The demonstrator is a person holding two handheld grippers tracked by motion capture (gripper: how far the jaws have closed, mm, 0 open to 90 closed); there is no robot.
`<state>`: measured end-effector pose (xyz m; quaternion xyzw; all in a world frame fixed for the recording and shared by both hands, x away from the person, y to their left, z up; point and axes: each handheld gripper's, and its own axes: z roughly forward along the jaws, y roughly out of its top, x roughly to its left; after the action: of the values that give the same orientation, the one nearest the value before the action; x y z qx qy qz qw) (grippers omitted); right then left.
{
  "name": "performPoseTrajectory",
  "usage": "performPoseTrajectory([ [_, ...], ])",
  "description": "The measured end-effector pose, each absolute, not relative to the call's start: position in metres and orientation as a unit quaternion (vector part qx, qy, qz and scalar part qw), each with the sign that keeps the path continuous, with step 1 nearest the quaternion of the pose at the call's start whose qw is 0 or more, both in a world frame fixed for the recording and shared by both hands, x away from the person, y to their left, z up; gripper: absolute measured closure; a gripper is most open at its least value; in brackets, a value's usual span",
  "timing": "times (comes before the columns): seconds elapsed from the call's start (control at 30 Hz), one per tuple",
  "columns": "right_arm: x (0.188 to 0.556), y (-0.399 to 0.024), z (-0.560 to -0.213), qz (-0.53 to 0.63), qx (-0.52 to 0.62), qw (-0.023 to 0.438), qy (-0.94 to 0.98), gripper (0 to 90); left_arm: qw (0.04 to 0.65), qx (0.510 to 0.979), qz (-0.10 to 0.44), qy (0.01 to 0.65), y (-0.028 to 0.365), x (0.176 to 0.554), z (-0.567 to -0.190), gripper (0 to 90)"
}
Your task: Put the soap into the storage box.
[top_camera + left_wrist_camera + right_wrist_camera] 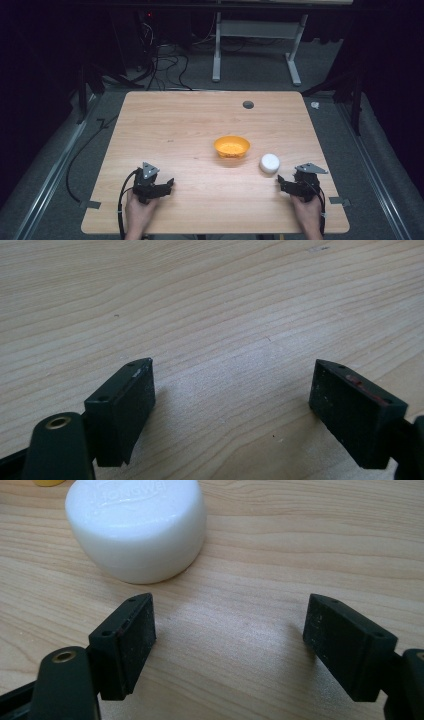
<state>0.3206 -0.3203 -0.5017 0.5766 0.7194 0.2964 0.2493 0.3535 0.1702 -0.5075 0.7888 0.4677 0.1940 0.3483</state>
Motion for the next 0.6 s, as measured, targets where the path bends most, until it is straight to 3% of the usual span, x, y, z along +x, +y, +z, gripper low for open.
performPoseTrajectory([
  [0.6,0.3152,-0.3186,-0.4970,0.319,0.566,0.240,0.722,21.8,0.348,0.789,0.194,0.468,0.1701,0.3536,-0.5075,18.8],
])
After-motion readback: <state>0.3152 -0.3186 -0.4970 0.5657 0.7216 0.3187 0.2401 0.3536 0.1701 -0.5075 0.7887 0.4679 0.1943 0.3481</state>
